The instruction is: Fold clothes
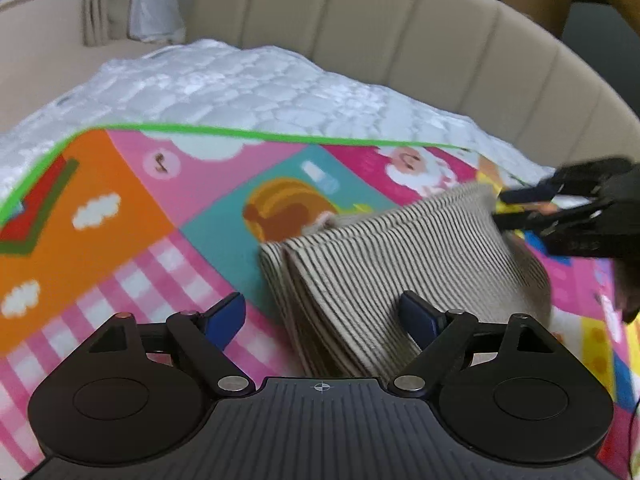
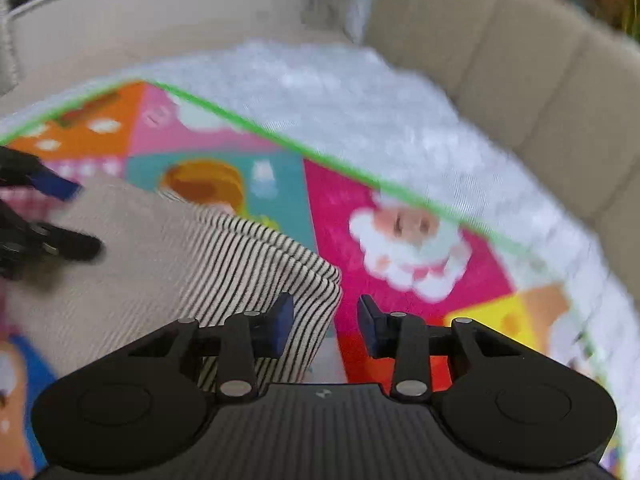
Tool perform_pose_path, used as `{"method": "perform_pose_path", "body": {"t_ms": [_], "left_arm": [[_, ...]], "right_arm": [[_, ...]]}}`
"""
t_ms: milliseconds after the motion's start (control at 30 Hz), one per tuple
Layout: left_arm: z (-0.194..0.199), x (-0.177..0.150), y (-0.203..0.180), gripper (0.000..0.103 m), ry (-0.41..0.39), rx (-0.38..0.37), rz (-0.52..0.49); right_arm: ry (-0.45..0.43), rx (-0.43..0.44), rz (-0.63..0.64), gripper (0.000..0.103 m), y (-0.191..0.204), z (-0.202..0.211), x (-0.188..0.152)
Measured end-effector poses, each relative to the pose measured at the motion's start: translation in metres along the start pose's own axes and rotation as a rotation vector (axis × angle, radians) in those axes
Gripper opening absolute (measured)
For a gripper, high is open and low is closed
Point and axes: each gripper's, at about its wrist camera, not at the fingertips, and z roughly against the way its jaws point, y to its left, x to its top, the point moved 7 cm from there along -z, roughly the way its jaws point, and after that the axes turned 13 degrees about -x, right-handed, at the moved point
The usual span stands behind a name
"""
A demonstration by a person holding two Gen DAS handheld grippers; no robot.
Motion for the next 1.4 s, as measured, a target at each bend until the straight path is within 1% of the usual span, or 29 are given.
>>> {"method": "perform_pose_path", "body": {"t_ms": [33,67,100,167,267,367,433,500,667,833,933,1267,1333,1400], "left_arm": [[-0.003,0.002,0.0,0.09,0.005,0.011,-0.001],[-0.006,0.005,0.001,0.09,0.01,0.023,-0.001],[-0.009,0.007,0.001,0.091,0.015,0.034,-0.002],[-0.016,0.009,0.002,0.092,0.033,0.051,-0.005],[-0.027,0.009,0.005,0.098,0.051,0.064,-0.003],[-0.033,0.008,0.013,0.099,0.042,0.05,0.071],[-0.035,0.007,0.015,0.099,0.035,0.049,0.101],[-0.035,0.007,0.013,0.099,0.035,0.058,0.09],[-0.032,0.006,0.009,0.099,0.033,0.086,0.056],[-0.031,0.005,0.008,0.1,0.025,0.105,0.053],[-0.031,0.005,0.008,0.1,0.024,0.114,0.057],[-0.024,0.006,0.004,0.101,0.017,0.139,0.07],[-0.023,0.004,0.004,0.101,0.016,0.137,0.081],[-0.022,0.003,0.005,0.101,0.014,0.134,0.096]], "right_arm": [[0.017,-0.007,-0.013,0.035,0.002,-0.014,-0.005],[0.012,-0.012,-0.034,0.035,0.002,-0.023,-0.009],[-0.01,-0.014,-0.064,0.035,0.001,-0.025,-0.011],[-0.027,-0.004,-0.139,0.035,-0.004,-0.023,-0.016],[-0.041,0.007,-0.188,0.036,-0.007,-0.019,-0.021],[-0.021,0.004,-0.216,0.043,-0.011,-0.019,-0.019],[-0.013,-0.01,-0.216,0.05,-0.012,-0.018,-0.017],[-0.009,-0.02,-0.219,0.052,-0.013,-0.017,-0.016],[0.006,-0.018,-0.282,0.056,-0.019,-0.012,-0.014],[0.009,0.0,-0.33,0.067,-0.028,0.001,-0.017],[0.01,0.016,-0.34,0.068,-0.029,0.01,-0.021],[-0.028,0.038,-0.283,0.072,-0.019,0.058,-0.023],[-0.028,0.056,-0.287,0.073,-0.017,0.069,-0.026],[-0.004,0.095,-0.325,0.075,-0.015,0.078,-0.032]]}}
